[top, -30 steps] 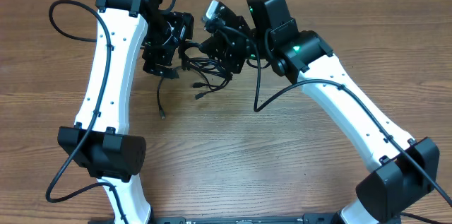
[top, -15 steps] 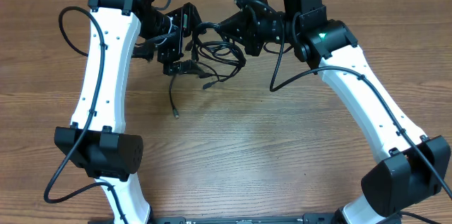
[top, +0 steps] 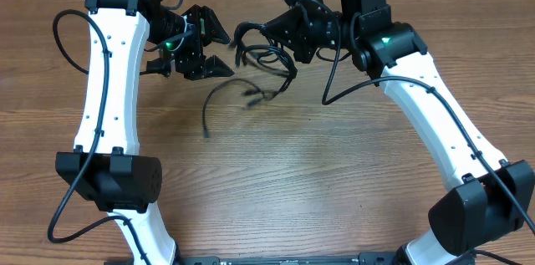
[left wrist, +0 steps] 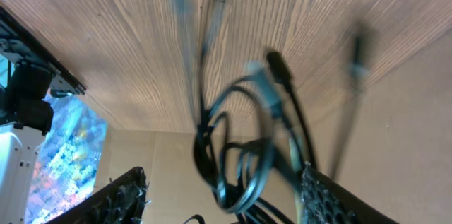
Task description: Untangle cables
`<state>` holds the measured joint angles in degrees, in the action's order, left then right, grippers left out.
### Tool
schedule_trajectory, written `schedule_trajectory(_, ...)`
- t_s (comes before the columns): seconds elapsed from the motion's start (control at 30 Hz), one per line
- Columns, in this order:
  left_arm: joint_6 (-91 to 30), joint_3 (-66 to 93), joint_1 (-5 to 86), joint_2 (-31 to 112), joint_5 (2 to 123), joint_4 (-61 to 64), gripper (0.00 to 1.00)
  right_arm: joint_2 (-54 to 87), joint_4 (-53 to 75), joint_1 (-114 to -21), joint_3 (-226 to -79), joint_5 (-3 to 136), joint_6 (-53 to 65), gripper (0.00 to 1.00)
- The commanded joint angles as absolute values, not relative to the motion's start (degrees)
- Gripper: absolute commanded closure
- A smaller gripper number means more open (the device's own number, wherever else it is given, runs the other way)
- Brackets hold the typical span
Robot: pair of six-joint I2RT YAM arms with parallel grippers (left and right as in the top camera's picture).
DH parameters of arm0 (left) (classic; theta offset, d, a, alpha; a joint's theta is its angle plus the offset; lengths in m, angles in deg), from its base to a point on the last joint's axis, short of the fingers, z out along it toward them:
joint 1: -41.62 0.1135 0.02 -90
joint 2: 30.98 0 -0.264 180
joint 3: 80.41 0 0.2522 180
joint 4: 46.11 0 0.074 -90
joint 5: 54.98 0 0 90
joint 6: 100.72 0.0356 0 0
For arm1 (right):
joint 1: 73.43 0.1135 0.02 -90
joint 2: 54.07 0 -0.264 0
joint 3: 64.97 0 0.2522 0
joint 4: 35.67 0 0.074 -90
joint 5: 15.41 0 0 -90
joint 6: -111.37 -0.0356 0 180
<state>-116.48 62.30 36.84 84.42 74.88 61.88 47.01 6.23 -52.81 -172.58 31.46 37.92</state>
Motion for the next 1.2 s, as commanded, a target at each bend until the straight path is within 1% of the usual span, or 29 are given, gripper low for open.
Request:
schedule_trajectory(0.0,-117.92,62.74,36.73,83.13,74.95,61.77,0.07,45.41,6.03,-53.21,-173.25,31.57,37.62,0.96)
schedule_trajectory(0.07,-117.92,62.74,36.73,83.13,74.95,61.51,0.04,45.41,6.27,-53.21,-173.25,31.42,37.62,0.96)
schedule_trajectory(0.3,-118.10,62.74,36.69,83.13,74.90,60.68,0.04,45.41,6.45,-53.21,-173.25,31.31,37.62,0.96)
schedule_trajectory(0.5,-118.10,62.74,36.67,83.13,74.11,60.53,0.06,45.41,6.43,-53.21,-173.25,29.80,37.62,0.96)
schedule_trajectory(0.53,-118.07,62.74,36.67,83.13,72.45,60.55,0.09,45.41,6.40,-53.21,-173.25,29.23,37.62,0.96)
schedule_trajectory(0.6,-118.10,62.74,36.67,83.13,70.05,60.57,0.11,45.41,6.25,-53.21,-173.25,27.70,37.62,0.96)
schedule_trajectory(0.87,-118.10,62.74,36.40,83.13,66.07,60.55,0.10,45.41,5.29,-53.21,-173.25,19.90,37.66,0.96)
schedule_trajectory(0.97,-118.12,62.74,36.38,83.13,66.18,60.22,0.10,45.41,4.61,-53.21,-173.25,17.25,37.64,0.96)
schedule_trajectory(1.1,-118.12,62.74,36.34,83.13,68.39,60.16,0.12,45.41,3.74,-53.21,-173.25,17.23,37.62,0.96)
schedule_trajectory(1.17,-118.77,62.74,36.34,83.13,69.61,60.09,0.11,45.41,3.19,-53.21,-173.25,15.92,37.62,0.96)
